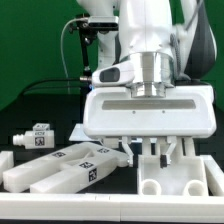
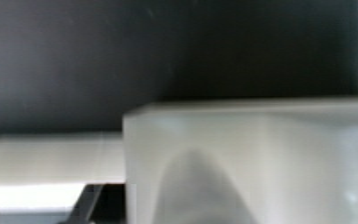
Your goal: Assemble chair
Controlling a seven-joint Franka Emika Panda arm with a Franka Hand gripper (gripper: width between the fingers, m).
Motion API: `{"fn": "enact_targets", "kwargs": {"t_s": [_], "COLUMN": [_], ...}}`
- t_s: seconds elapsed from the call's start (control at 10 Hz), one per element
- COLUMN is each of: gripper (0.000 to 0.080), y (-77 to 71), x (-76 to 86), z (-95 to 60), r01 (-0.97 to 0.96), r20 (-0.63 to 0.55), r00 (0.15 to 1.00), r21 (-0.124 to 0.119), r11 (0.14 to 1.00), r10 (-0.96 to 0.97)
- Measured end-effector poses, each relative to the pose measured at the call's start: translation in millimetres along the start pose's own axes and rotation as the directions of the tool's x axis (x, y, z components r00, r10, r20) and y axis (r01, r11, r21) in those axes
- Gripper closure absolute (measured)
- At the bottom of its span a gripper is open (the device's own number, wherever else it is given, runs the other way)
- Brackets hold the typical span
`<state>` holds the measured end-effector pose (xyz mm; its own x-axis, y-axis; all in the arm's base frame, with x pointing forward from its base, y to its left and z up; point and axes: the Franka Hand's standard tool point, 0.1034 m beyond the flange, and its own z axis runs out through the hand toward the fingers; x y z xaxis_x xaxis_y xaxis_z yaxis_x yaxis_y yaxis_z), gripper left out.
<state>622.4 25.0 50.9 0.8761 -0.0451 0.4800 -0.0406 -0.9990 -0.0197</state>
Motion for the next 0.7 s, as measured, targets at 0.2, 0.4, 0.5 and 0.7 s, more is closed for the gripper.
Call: {"fn": "enact_targets", "kwargs": {"t_s": [0.2,0.4,0.5,0.7], "gripper": [0.0472,0.0472,0.0472,0.0472], "y": [0.0,0.0,0.0,0.0], "x": [0.0,0.0,0.0,0.0], "z": [0.0,0.0,0.0,0.0], "r01": [0.0,0.0,0.0,0.0], "r20": [0.0,0.0,0.0,0.0], "r00": [1.0,1.0,1.0,1.0], "r21": [0.0,0.0,0.0,0.0], "r11": [1.0,1.0,1.0,1.0], "r10": [0.0,0.0,0.0,0.0]}}
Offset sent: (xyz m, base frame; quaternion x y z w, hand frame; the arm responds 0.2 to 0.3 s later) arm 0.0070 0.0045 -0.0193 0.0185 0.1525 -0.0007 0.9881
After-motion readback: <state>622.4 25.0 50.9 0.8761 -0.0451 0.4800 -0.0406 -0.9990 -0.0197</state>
